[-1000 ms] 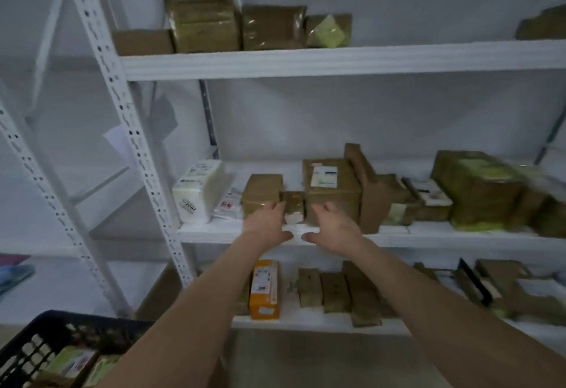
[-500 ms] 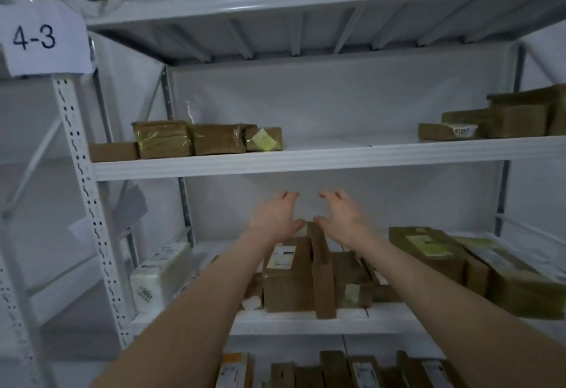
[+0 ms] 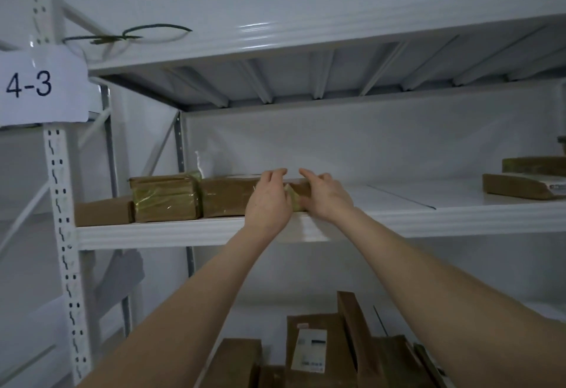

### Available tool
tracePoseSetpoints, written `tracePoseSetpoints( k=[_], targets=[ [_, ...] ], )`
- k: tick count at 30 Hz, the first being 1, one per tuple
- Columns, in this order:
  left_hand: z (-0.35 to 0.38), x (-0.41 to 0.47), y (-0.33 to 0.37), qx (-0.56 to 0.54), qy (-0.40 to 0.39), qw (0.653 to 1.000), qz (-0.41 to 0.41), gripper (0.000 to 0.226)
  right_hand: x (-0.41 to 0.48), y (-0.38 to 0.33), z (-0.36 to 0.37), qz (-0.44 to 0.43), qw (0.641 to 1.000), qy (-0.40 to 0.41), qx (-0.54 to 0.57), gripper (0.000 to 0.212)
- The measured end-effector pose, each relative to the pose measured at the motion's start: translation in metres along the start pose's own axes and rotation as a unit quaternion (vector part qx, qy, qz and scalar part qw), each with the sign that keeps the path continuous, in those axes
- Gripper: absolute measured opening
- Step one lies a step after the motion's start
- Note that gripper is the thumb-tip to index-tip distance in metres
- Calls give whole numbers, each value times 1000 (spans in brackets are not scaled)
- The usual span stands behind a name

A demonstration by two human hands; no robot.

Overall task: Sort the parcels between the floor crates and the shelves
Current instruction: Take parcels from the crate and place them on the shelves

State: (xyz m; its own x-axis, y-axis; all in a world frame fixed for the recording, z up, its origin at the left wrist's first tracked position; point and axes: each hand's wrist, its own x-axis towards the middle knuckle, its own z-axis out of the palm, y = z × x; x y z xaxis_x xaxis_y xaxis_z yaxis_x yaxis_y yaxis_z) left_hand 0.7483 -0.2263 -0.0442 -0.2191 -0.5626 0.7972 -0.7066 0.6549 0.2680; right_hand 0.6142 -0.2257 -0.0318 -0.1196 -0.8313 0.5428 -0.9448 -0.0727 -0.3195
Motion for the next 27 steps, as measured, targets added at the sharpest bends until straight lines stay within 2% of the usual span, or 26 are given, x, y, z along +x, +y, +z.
tracePoseSetpoints(
  k=[3, 6, 9, 11, 14, 16, 18, 19, 22, 24, 25, 27],
  targets=[
    [5, 13, -4, -16, -8, 1000, 4, 47, 16, 11, 3, 8, 1000, -14, -26, 51],
    [14, 24, -1, -29, -25, 999, -23, 47, 23, 34, -2, 9, 1000, -22, 0, 47],
    [22, 38, 10, -102, -53, 983, -141, 50, 23, 51, -6, -8, 998, -14, 66, 38],
    [26, 46, 19, -173, -76, 952, -239, 53, 22, 56, -11, -10, 993, 5, 120, 32],
    [32, 49, 28, -255, -81, 914, -306, 55, 18, 61, -22, 19, 979, 42, 199, 32],
    [35, 47, 35, -294, -69, 900, -314, 46, 12, 69, -31, 70, 953, 61, 288, 23],
    [36, 45, 46, -352, -58, 879, -315, 32, 7, 81, -41, 123, 912, 73, 385, 7],
    [37, 43, 54, -377, -54, 869, -316, 32, 3, 86, -48, 139, 892, 76, 424, 9],
    [39, 40, 81, -403, -45, 867, -290, 53, -8, 101, -70, 163, 842, 63, 510, 59],
    [40, 37, 99, -413, -49, 874, -253, 50, -16, 110, -85, 177, 818, 56, 544, 69],
    [41, 36, 108, -420, -53, 875, -235, 48, -20, 116, -92, 180, 810, 52, 556, 65],
    [42, 33, 124, -426, -56, 879, -207, 47, -31, 125, -104, 171, 815, 49, 552, 42]
  ],
)
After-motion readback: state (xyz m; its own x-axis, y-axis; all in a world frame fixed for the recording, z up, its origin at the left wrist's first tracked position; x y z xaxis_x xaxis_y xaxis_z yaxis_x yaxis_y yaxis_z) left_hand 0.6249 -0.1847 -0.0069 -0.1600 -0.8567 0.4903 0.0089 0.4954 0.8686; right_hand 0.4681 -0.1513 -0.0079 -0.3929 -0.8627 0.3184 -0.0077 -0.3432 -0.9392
